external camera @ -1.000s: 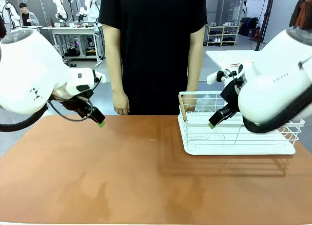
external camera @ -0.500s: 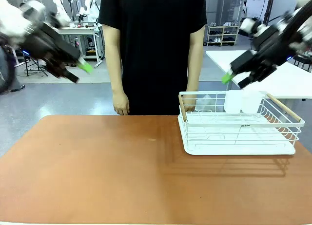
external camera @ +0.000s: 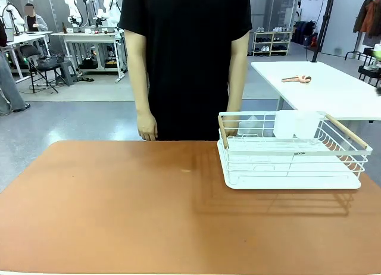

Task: Clean the table.
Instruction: Pick up the Lint Roller when the human hands it over.

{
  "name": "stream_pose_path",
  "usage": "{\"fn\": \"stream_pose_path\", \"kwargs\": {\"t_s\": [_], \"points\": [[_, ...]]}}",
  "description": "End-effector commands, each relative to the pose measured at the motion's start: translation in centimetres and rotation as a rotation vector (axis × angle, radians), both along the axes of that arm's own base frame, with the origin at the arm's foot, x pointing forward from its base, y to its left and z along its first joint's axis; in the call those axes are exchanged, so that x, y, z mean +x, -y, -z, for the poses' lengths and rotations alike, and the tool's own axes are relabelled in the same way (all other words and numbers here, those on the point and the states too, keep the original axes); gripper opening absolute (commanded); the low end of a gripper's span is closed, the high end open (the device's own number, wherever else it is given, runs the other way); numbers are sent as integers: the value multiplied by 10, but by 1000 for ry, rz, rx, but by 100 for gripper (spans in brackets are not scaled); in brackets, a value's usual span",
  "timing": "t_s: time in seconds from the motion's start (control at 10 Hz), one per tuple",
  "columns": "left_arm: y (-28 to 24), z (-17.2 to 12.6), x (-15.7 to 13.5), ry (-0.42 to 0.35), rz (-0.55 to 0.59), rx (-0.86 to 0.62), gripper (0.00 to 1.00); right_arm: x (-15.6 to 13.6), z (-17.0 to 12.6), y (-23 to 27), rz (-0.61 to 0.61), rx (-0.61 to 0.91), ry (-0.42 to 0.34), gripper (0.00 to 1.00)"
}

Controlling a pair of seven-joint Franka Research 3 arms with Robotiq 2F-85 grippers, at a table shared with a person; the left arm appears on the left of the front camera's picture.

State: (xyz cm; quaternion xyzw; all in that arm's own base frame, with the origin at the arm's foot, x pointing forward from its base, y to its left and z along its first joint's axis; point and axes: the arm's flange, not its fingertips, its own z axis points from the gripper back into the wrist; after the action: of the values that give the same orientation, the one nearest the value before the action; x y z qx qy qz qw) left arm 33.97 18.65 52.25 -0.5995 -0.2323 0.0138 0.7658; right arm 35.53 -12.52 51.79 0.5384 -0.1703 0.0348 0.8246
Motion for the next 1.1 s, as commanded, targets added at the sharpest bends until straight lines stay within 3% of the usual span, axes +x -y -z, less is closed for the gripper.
{"fn": "stream_pose_path", "kwargs": {"t_s": [0.0,0.2,0.4,0.5,1.0], "points": [[-47,5,-16,-47,-75,-59,100,1,19,42,62,65,-44,100],[-80,14,-35,-59,-165,-79,100,-8,41,75,107,103,-98,100],[-69,24,-12,-122,-162,-57,100,4,49,70,88,91,-127,100],[-86,25,-44,-87,-180,-65,100,-18,52,84,130,99,-134,100],[-86,25,-44,-87,-180,-65,100,-18,52,84,130,99,-134,100]]}}
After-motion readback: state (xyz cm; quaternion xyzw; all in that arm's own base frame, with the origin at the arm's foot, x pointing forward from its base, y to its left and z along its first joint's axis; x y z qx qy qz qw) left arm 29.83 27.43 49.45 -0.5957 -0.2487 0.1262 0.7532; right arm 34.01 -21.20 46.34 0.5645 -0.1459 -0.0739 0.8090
